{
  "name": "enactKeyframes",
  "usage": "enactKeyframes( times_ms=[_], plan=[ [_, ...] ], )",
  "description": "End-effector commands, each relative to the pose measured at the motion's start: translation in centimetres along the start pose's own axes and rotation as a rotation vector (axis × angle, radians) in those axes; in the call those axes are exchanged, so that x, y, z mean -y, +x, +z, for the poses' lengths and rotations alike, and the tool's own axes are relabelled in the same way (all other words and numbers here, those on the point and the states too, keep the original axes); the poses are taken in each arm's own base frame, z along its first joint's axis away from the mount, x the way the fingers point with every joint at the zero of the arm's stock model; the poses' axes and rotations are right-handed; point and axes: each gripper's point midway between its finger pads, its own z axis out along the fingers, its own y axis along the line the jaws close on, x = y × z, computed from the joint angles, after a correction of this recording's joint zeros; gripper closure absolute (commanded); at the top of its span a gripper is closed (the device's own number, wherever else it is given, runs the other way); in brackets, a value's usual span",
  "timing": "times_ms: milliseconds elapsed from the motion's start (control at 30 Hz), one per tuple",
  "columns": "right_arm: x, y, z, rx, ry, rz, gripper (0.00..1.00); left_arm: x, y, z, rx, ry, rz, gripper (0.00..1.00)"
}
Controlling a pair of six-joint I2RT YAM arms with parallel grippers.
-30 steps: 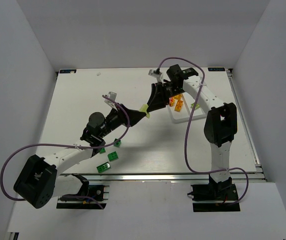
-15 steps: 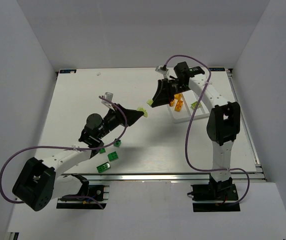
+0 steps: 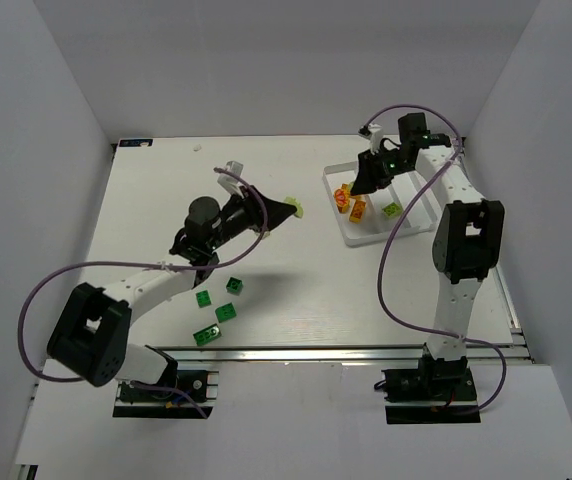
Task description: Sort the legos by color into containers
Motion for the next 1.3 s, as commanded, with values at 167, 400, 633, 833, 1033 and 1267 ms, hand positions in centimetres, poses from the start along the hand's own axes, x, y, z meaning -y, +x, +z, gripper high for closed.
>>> enactKeyframes(
  times_ms=[167,400,633,833,1033,1267],
  plan=[
    [13.1,-1.1,-6.2,-0.031,0.669,-0.012,1.00,1.1,-0.2,7.0,-0.129,0.135,-0.015,1.00],
    [16.1,1.3,-5.9,-0.112,0.725,-0.030,0.94,0.2,0.7,13.7,-0.191,0.208,-0.158,1.00],
    [16.7,2.2,-4.1,-0.133,0.663,-0.020,0.59,-2.2,3.3,20.2,-0.266,0.158,-0.216,1.00],
    [15.6,1.5,-5.0,-0.086,0.626,0.018,0.27,-4.4,4.6,24.3,-0.254,0.066,-0.219,1.00],
    [14.6,-0.9,-10.1,0.077,0.638,0.150,0.29,-6.2,5.1,27.8,-0.218,-0.006,-0.186,1.00],
    [13.0,-2.6,-16.2,0.269,0.689,0.201,0.52,-7.3,6.8,30.1,-0.160,-0.051,-0.151,1.00]
  ],
)
